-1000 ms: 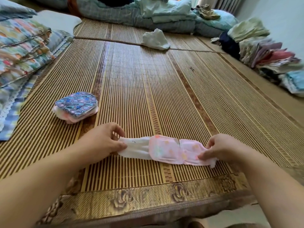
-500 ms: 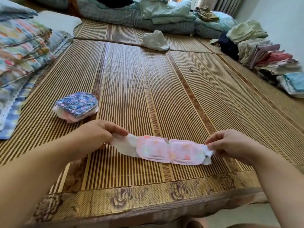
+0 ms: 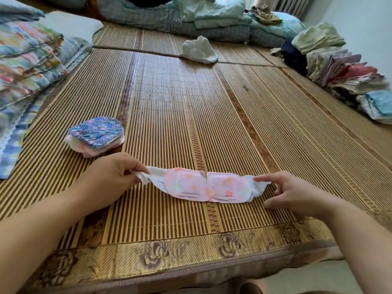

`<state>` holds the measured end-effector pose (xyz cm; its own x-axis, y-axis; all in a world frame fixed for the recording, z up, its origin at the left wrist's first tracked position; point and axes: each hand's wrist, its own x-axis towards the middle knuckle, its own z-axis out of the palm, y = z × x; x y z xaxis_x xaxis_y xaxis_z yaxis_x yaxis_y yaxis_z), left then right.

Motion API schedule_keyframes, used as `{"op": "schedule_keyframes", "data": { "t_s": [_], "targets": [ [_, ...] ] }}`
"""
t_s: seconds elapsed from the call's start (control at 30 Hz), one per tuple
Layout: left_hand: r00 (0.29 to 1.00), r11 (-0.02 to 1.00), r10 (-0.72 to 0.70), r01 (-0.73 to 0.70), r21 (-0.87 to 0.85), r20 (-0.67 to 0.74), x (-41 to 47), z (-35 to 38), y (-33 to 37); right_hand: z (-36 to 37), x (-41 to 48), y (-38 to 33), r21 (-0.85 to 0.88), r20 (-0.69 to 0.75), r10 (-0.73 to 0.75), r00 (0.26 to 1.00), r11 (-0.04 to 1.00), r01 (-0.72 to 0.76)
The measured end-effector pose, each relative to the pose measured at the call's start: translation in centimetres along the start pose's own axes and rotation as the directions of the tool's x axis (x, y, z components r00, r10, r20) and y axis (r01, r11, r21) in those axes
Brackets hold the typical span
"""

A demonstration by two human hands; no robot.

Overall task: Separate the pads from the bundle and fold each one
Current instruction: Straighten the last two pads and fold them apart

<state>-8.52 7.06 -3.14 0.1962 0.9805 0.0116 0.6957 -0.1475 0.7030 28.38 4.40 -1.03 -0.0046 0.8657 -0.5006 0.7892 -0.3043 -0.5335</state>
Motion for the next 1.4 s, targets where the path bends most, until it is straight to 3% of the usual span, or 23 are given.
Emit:
{"op": "schedule_keyframes", "data": {
  "t_s": [0.1, 0.23, 0.33, 0.37, 0.43, 0.5, 0.57, 0.67, 0.73, 0.8, 0.93, 1.17, 1.3, 1.4],
  "targets": [
    [1.000, 0.999, 0.014, -0.014, 0.029, 0.018, -0.1, 0.0, -0.5, 1.0, 0.5, -0.5, -0.150, -0.066, -0.004, 0.998, 0.989, -0.006],
    [0.998, 0.996, 0.056, -0.057, 0.061, 0.018, -0.3, -0.2, -0.7, 1.8, 1.0, -0.9, -0.171, -0.119, -0.006, 0.993, 0.985, -0.014],
    [0.997, 0.997, 0.069, -0.068, 0.019, -0.044, -0.3, -0.3, -0.5, 1.5, 0.8, -0.9, -0.100, -0.252, -0.119, 0.960, 0.990, 0.096],
    [0.996, 0.998, 0.058, -0.059, -0.018, -0.071, -0.2, -0.4, -0.3, 1.0, 0.6, -1.0, -0.023, -0.277, -0.144, 0.950, 0.989, 0.143],
    [0.993, 0.992, 0.007, -0.022, -0.127, -0.116, -0.1, -0.7, 0.2, 0.0, 0.0, -1.1, 0.310, -0.258, -0.169, 0.951, 0.918, 0.247],
    [0.993, 0.961, -0.077, 0.049, -0.271, -0.094, 0.0, -1.2, 0.5, -1.1, -0.4, -1.0, 0.678, -0.156, -0.228, 0.961, 0.682, 0.272],
    [0.987, 0.852, -0.152, 0.158, -0.499, 0.053, -0.1, -1.8, 0.9, -1.6, -0.2, -0.8, 0.827, -0.140, -0.230, 0.963, 0.508, 0.242],
    [0.949, 0.600, -0.207, 0.314, -0.736, 0.236, -0.1, -1.9, 0.5, -1.7, 0.0, -1.2, 0.891, -0.159, -0.092, 0.983, 0.415, 0.183],
    [0.914, 0.446, -0.273, 0.396, -0.802, 0.300, -0.1, -1.5, 0.6, -1.5, 0.4, -1.5, 0.883, -0.133, 0.004, 0.991, 0.454, 0.117],
    [0.865, 0.422, -0.368, 0.482, -0.768, 0.341, -0.3, -1.2, 0.9, -1.3, 0.8, -1.4, 0.857, -0.121, 0.118, 0.986, 0.513, 0.044],
    [0.817, 0.504, -0.442, 0.567, -0.652, 0.369, -0.5, -1.1, 0.3, -0.6, 1.5, -1.0, 0.811, -0.132, 0.246, 0.960, 0.584, -0.038],
    [0.811, 0.605, -0.484, 0.581, -0.545, 0.328, -0.7, -1.5, 0.0, 0.5, 2.0, -1.3, 0.730, -0.218, 0.262, 0.940, 0.683, -0.021],
    [0.849, 0.663, -0.440, 0.527, -0.532, 0.293, -0.5, -1.6, 0.7, 1.0, 1.8, -2.8, 0.701, -0.300, 0.215, 0.929, 0.710, 0.062],
    [0.877, 0.683, -0.396, 0.480, -0.551, 0.272, -0.1, -1.3, 1.7, 2.0, 1.2, -5.3, 0.646, -0.339, 0.077, 0.938, 0.744, 0.172]
  ]
}}
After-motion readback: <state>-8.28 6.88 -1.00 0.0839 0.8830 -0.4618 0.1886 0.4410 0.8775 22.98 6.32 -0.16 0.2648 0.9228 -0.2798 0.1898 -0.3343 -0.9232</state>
